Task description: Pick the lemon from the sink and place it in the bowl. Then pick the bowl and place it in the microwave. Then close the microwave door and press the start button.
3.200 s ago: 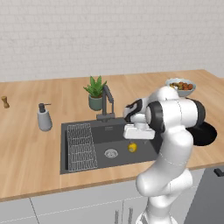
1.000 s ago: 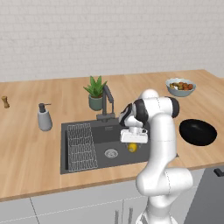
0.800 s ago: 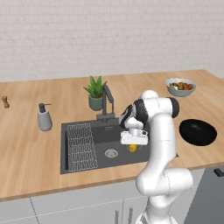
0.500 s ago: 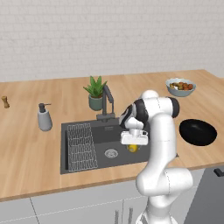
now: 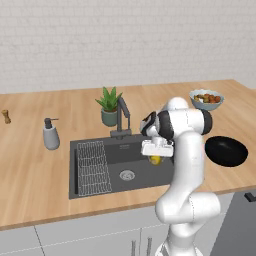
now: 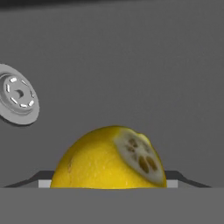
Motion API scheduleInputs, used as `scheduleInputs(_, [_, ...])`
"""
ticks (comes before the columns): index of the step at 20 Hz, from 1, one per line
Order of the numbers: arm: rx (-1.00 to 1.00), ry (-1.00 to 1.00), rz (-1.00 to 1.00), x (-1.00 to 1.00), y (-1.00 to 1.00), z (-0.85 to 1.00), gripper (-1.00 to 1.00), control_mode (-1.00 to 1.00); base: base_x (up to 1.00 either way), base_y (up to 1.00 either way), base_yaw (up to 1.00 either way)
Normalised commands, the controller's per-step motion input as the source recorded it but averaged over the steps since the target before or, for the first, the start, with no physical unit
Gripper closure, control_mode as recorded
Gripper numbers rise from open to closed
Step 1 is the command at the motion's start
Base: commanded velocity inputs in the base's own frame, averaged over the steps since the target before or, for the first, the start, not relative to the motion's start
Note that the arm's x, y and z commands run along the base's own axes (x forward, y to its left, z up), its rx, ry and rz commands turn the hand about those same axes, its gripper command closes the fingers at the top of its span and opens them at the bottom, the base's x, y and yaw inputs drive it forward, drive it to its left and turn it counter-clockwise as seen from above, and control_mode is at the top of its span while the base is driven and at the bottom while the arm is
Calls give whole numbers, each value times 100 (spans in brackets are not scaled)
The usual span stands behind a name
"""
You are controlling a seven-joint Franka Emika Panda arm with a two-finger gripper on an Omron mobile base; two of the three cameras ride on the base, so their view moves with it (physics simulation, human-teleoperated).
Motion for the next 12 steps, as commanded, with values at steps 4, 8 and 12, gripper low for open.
scheduleInputs(4, [3, 0, 0, 0, -43, 100, 100, -100, 0, 0, 0])
scheduleInputs(8, [0, 0, -1, -15, -46, 100, 100, -100, 0, 0, 0])
scheduleInputs(12, [0, 0, -5, -33, -64, 88, 100, -100, 0, 0, 0])
